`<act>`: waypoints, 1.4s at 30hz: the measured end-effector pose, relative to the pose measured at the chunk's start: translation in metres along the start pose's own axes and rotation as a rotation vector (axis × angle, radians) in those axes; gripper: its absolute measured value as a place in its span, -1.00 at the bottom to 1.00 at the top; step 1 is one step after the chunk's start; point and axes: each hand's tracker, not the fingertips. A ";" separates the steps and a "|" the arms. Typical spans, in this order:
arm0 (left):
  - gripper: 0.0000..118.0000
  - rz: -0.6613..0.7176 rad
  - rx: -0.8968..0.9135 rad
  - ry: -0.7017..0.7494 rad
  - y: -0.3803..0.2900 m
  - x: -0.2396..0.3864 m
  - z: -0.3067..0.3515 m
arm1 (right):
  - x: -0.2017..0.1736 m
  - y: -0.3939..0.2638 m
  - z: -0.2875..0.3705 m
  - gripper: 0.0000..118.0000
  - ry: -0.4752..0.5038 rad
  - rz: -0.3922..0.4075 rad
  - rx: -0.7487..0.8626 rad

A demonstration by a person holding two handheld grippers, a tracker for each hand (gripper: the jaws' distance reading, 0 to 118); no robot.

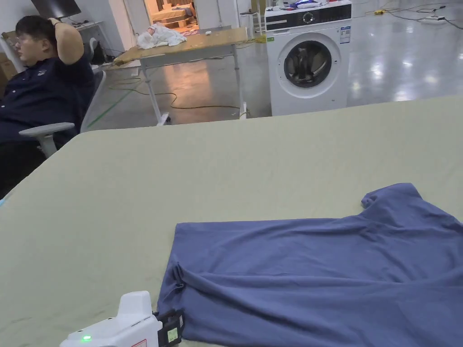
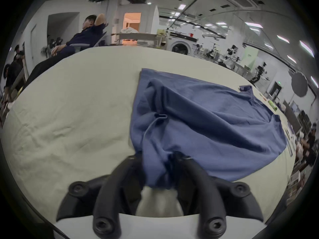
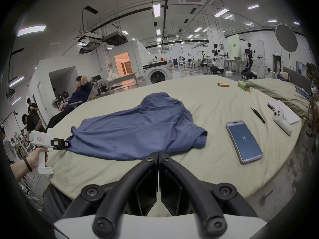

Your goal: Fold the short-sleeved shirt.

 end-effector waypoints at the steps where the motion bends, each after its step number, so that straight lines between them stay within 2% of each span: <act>1: -0.66 -0.038 -0.008 0.006 -0.001 0.005 -0.002 | 0.004 -0.002 0.001 -1.00 -0.008 -0.008 -0.009; 4: -0.82 -0.057 -0.044 0.016 0.002 0.013 -0.006 | 0.016 -0.003 -0.005 -1.00 0.004 -0.089 -0.030; 7: -0.83 -0.021 -0.083 0.025 0.010 0.012 -0.011 | 0.022 0.011 -0.023 -0.98 -0.008 -0.099 -0.017; 8: -0.83 -0.025 -0.088 0.025 0.011 0.012 -0.011 | 0.022 0.020 -0.033 -0.82 -0.017 -0.100 -0.020; 10: -0.83 -0.051 -0.096 0.038 0.011 0.014 -0.013 | 0.027 0.032 -0.059 -0.02 -0.053 -0.101 -0.030; 11: -0.83 -0.060 -0.101 0.041 0.011 0.015 -0.014 | 0.032 0.036 -0.072 0.08 -0.049 -0.105 -0.032; 13: -0.83 -0.062 -0.106 0.040 0.010 0.015 -0.014 | 0.045 0.043 -0.100 0.07 -0.063 -0.156 -0.049; 15: -0.83 -0.049 -0.105 0.034 0.011 0.020 -0.008 | 0.056 0.046 -0.131 0.07 -0.149 -0.196 -0.101; 18: -0.83 -0.028 -0.100 0.019 0.012 0.018 -0.003 | 0.074 0.041 -0.175 -0.01 -0.276 -0.232 -0.264; 19: -0.83 -0.028 -0.099 0.018 0.012 0.019 -0.003 | 0.076 0.035 -0.185 -0.06 -0.280 -0.231 -0.318; 21: -0.83 -0.049 -0.104 0.023 0.010 0.025 -0.003 | 0.067 0.035 -0.180 -0.26 -0.264 -0.130 -0.243; 22: -0.83 -0.061 -0.102 0.035 0.010 0.028 -0.003 | 0.062 0.040 -0.176 -0.38 -0.280 -0.107 -0.268; 23: -0.83 -0.076 -0.100 0.050 0.008 0.033 -0.003 | 0.060 0.041 -0.175 -0.53 -0.247 -0.134 -0.269; 24: -0.83 -0.097 -0.096 0.064 0.006 0.037 -0.004 | 0.060 0.039 -0.172 -0.92 -0.168 -0.202 -0.268; 25: -0.83 -0.110 -0.093 0.070 0.003 0.041 -0.004 | 0.059 0.039 -0.174 -0.92 -0.201 -0.221 -0.284; 27: -0.92 -0.099 -0.101 0.050 0.012 0.039 0.005 | 0.055 0.039 -0.176 -0.92 -0.244 -0.131 -0.271; 28: -0.97 -0.073 -0.094 -0.001 0.018 0.035 0.016 | 0.052 0.042 -0.173 -0.92 -0.260 -0.113 -0.276; 30: -0.99 -0.042 0.020 -0.026 0.019 0.015 0.038 | 0.044 0.047 -0.154 -0.92 -0.373 -0.052 -0.148; 31: -1.00 -0.038 0.046 -0.012 0.020 0.011 0.051 | 0.043 0.051 -0.149 -0.92 -0.361 -0.041 -0.145; 33: -1.00 -0.025 0.075 -0.045 0.020 0.006 0.080 | 0.045 0.053 -0.139 -0.92 -0.313 -0.082 -0.178; 38: -1.00 -0.035 0.053 -0.030 -0.013 0.004 0.123 | 0.042 0.042 -0.105 -0.92 -0.305 -0.059 -0.160; 42: -1.00 -0.036 -0.011 -0.025 -0.053 -0.004 0.144 | 0.040 0.025 -0.066 -0.92 -0.271 -0.090 -0.160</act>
